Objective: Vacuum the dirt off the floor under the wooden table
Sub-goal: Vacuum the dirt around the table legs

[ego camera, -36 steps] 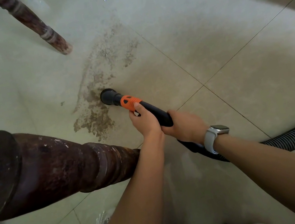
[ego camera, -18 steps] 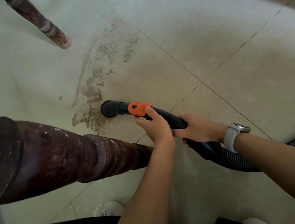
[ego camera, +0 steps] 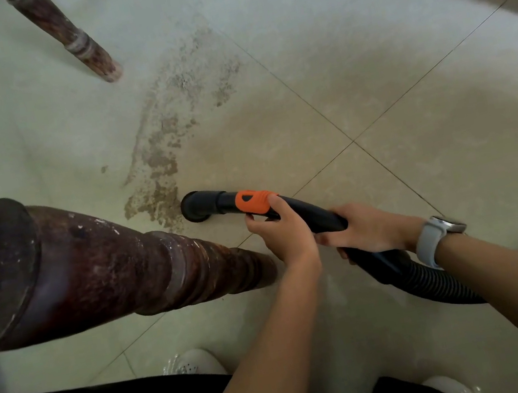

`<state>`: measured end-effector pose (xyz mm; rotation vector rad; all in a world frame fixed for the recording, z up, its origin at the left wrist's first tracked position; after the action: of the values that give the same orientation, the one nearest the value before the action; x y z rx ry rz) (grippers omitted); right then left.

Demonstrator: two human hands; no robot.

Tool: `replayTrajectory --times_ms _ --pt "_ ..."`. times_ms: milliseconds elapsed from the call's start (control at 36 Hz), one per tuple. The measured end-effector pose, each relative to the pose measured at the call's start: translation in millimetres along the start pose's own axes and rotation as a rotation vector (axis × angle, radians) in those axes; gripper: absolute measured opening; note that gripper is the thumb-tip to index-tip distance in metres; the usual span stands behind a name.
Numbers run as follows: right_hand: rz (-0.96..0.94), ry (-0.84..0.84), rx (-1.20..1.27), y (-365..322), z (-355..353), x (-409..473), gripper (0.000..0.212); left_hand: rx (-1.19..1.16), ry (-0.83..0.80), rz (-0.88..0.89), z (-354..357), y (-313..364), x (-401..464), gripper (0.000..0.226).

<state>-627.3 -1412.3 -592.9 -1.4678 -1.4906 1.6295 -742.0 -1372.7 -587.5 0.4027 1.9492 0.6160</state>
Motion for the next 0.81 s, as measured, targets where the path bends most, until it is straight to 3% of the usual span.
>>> replayTrajectory --times_ms 361,528,806 --pt "-0.041 -0.033 -0.265 -20.3 5.7 20.0 0.015 -0.206 0.129 -0.028 -16.6 7.1 13.8 0.049" --pt "-0.078 0.005 -0.459 -29.2 3.4 30.6 0.016 -0.216 0.154 -0.012 -16.4 16.0 21.5 0.044" --pt "-0.102 0.059 -0.566 -38.3 1.3 49.3 0.024 -0.237 0.176 0.044 -13.3 34.8 29.2 0.039"
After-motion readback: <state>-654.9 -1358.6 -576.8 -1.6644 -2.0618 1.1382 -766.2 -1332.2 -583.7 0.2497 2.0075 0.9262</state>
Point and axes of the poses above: each hand's wrist, its own x-axis towards the middle knuckle, its own z-axis out of the palm, y = z × x, the point moved 6 cm from there along x, towards the middle knuckle, and after that the axes turned 15 degrees about -z, right-handed, at the moved point
